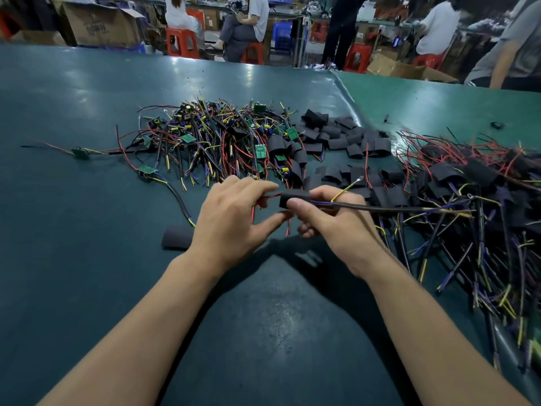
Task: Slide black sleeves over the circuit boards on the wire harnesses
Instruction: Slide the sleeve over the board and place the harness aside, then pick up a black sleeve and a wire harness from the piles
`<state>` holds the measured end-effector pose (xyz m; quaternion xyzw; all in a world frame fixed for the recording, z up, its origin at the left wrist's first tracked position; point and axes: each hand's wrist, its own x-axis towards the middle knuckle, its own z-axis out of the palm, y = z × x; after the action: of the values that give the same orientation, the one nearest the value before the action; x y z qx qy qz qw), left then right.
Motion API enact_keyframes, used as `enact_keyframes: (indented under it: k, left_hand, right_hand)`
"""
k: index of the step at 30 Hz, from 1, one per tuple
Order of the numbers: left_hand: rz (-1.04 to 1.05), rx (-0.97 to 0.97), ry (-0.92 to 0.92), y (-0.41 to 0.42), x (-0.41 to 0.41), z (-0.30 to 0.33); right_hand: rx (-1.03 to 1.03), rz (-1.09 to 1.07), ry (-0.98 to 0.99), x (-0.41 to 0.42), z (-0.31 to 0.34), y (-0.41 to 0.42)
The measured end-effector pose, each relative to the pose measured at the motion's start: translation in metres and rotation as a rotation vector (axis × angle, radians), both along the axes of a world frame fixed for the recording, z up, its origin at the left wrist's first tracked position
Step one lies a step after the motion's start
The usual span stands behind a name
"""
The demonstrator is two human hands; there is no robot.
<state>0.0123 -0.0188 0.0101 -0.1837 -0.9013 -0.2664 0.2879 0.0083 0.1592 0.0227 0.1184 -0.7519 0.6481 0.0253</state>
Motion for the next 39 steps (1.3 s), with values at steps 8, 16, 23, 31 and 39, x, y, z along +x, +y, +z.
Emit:
enact_keyframes:
  k: [8, 16, 23, 31, 39]
  left_hand:
    - [0.419, 0.015, 0.006, -0.008, -0.009, -0.008]
    - [0.628, -0.175, -0.326, -0.021, -0.013, -0.018]
    - [0.611, -0.037, -0.294, -0.025, -0.006, -0.016]
    - [0.716, 0.05, -0.383, -0.032, 0.0, -0.018]
    - [0.516, 0.175, -0.253, -0.017, 0.002, -0.017]
  right_hand:
    - [-0.876, -0.638, 0.008, -0.015, 0.035, 0.065]
    - [-0.408, -0.626, 0.051, -0.024, 0.005, 0.057]
    - [0.342, -0.45, 0.414, -0.009, -0.024, 0.031]
    - [0.569, -0.405, 0.533, -0.01, -0.03, 0.023]
    - [0.71, -0.43, 0.544, -0.01, -0.031, 0.02]
